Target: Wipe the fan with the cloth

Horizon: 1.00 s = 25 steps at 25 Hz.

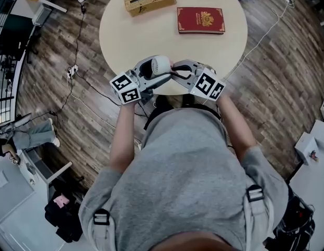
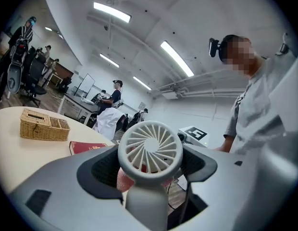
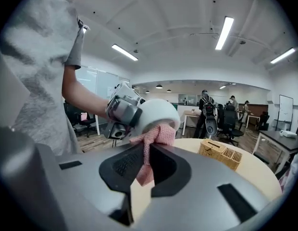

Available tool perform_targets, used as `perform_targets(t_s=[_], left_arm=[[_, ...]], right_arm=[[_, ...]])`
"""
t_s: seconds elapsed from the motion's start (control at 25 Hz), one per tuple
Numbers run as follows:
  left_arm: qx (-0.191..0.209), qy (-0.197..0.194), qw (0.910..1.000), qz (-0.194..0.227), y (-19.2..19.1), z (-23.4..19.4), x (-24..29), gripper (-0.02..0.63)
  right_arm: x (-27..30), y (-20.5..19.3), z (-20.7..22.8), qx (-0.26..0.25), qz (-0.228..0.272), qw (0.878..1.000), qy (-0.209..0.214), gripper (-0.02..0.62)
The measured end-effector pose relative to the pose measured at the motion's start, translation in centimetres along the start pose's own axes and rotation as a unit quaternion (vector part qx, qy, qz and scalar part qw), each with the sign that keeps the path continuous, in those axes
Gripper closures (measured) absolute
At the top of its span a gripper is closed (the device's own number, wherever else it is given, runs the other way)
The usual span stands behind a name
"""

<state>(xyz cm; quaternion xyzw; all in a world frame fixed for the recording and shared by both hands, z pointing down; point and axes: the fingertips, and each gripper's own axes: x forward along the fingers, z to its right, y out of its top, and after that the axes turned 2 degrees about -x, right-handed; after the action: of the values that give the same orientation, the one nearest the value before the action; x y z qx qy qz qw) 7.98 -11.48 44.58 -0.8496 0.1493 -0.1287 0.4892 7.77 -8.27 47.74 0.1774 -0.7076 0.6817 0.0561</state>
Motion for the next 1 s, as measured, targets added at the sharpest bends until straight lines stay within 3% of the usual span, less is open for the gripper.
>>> perform_targets(t_s=[0.16,0.32,0.44,0.6,0.72,1.0], left_arm=[[-0.066,-0.037,0.9970,0.017,0.9,-0.5,-0.2,0.222],[-0.135,-0.081,0.9862,0.050,1.1,-1.2,-1.1,0.222],[-0.188,-0.117,0.9730,0.065,1.0,-1.9,-1.9,0.222],[-0.252,-0.173,0.9478,0.092,1.4,-2.7,-3.5,0.222],[-0.264,-0.203,0.9375,0.099,2.0,-2.5,-5.0,0.222],[-0.272,-0.238,0.9251,0.116,2.6,-3.0,-8.3,0.222]], right_arm=[[-0.1,0.7,-0.3,0.001,0.006,1.000,-0.001,0.554],[0.0,2.2,-0.2,-0.002,0.023,1.000,-0.010,0.554],[0.4,3.4,0.4,-0.004,0.029,0.999,-0.018,0.554],[1.8,5.2,1.4,-0.018,0.030,0.999,-0.029,0.554],[3.0,6.4,2.3,-0.024,0.035,0.998,-0.042,0.554],[6.1,7.1,2.4,-0.029,0.026,0.998,-0.051,0.555]])
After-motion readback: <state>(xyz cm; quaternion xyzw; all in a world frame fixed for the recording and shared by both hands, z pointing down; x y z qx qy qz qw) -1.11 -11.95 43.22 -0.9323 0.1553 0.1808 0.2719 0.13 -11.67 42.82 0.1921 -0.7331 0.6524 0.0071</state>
